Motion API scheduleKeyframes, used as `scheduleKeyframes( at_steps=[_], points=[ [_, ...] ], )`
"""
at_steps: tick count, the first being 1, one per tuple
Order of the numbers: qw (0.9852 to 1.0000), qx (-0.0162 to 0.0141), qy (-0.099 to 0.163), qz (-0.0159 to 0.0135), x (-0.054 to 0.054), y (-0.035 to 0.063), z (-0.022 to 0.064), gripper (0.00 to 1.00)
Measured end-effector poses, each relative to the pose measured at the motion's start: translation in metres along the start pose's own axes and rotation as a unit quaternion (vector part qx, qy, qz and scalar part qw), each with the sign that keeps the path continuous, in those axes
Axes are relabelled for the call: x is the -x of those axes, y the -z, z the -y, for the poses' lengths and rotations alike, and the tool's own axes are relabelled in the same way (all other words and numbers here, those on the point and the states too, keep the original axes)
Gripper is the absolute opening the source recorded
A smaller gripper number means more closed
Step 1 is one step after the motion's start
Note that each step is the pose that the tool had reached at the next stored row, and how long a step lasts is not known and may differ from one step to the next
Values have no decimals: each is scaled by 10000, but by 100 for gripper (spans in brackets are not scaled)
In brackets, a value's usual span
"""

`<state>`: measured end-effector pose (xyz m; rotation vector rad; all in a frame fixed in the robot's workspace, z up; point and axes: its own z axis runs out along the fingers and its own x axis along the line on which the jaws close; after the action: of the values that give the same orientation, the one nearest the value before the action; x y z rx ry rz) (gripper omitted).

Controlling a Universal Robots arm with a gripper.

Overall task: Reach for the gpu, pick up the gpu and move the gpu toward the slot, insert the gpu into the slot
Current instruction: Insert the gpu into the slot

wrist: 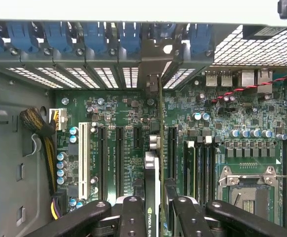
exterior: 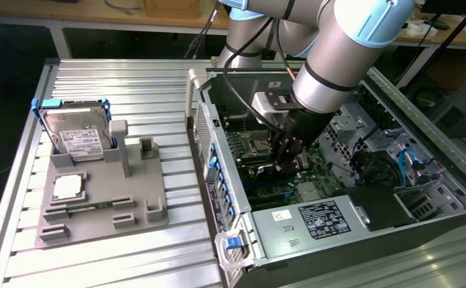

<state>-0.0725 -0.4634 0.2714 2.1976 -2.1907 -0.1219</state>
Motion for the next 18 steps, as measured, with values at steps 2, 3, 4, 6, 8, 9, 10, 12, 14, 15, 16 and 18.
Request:
scheduleKeyframes(
  at_steps=[2, 3, 4, 6, 8, 9, 10, 12, 14, 15, 16, 18],
  points=[
    [10000, 0, 0, 0, 0, -1, 0, 27],
    [10000, -1, 0, 0, 0, -2, 0, 27],
    [10000, -1, 0, 1, 0, -2, 0, 27],
    [10000, -5, 0, -7, 0, -3, 1, 27],
    [10000, -15, -3, -41, 1, -5, 1, 27],
    [10000, -15, -4, -58, 1, -3, 1, 27],
    [10000, -17, -6, -84, 1, -2, 0, 27],
    [9999, -26, -9, -117, 2, -2, 1, 27],
    [9999, -38, -11, -152, 3, -1, 0, 27],
    [9998, -43, -13, -169, 3, -1, 0, 27],
    [9998, -48, -14, -185, 4, -1, 0, 27],
    [9997, -60, -17, -220, 5, 0, -1, 27]
  ],
)
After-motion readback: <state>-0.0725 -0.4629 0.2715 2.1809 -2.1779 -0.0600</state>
